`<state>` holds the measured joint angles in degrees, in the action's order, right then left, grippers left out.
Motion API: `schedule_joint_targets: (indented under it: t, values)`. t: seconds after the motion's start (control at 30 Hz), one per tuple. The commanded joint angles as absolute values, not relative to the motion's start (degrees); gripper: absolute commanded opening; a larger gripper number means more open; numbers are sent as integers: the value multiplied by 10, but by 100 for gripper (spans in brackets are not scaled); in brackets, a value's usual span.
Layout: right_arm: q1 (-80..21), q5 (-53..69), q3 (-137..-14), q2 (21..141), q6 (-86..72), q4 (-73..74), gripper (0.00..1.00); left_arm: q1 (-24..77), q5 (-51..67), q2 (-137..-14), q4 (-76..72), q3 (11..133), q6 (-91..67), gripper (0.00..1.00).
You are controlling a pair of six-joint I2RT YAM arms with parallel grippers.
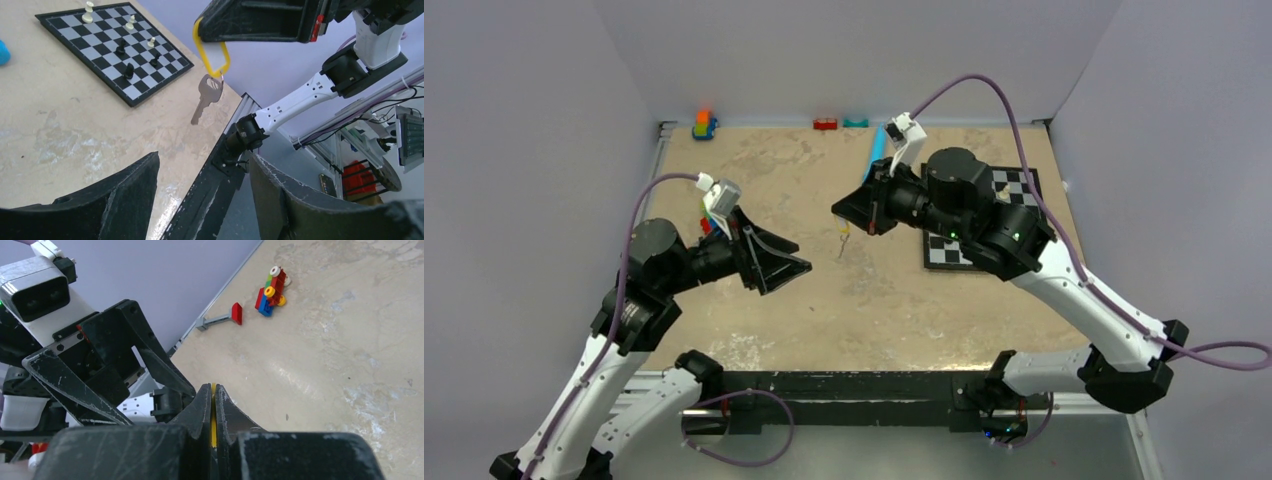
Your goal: Remove the keys from the keyring
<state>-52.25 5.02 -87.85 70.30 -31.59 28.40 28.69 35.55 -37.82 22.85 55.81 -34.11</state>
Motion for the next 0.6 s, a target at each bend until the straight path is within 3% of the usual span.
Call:
schedule_joint_targets:
  t: [0.0, 0.57]
  values:
    - [-552, -26, -952, 740, -356, 354, 0, 290, 372, -400, 154, 593, -362, 70]
    - [-605, -97, -1036, 789, -406, 413, 0, 290, 370, -425, 125, 617, -361, 61]
